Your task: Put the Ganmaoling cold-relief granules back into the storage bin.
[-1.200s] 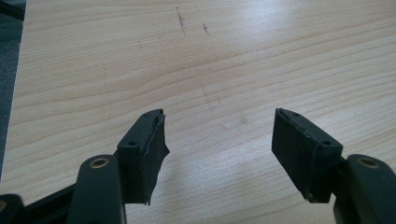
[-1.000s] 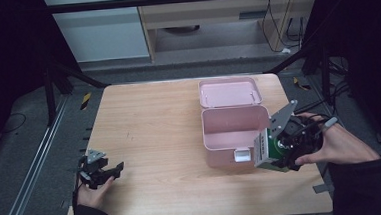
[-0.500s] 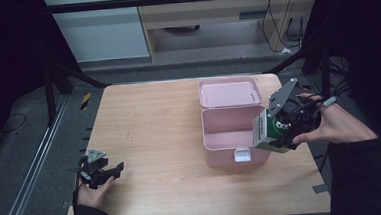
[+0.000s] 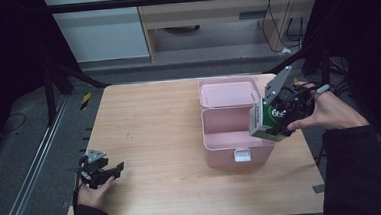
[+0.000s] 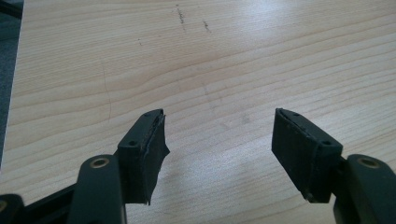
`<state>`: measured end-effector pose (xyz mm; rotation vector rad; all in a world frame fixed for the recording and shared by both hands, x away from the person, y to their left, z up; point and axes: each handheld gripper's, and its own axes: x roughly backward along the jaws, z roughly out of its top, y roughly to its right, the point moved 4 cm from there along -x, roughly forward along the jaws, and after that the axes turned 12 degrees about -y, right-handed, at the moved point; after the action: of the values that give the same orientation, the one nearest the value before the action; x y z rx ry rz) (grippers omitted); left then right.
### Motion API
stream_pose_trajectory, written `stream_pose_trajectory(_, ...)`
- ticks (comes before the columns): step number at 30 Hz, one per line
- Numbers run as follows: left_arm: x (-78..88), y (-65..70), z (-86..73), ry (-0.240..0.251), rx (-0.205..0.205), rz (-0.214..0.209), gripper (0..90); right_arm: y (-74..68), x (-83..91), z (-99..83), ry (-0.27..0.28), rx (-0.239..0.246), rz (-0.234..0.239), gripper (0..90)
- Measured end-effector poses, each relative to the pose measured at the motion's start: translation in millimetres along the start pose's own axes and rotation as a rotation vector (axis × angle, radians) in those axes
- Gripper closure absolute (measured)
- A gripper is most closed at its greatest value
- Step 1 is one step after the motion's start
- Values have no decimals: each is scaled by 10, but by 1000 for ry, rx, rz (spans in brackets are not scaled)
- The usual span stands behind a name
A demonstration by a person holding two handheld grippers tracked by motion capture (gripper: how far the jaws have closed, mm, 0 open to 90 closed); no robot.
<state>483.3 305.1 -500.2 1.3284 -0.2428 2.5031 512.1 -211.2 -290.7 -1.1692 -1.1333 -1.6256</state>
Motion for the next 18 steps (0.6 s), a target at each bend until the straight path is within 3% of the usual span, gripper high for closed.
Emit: stream_pose_trajectory(18,0,0,1,3,0,2,344,243,-199,80,-51,27,17,165)
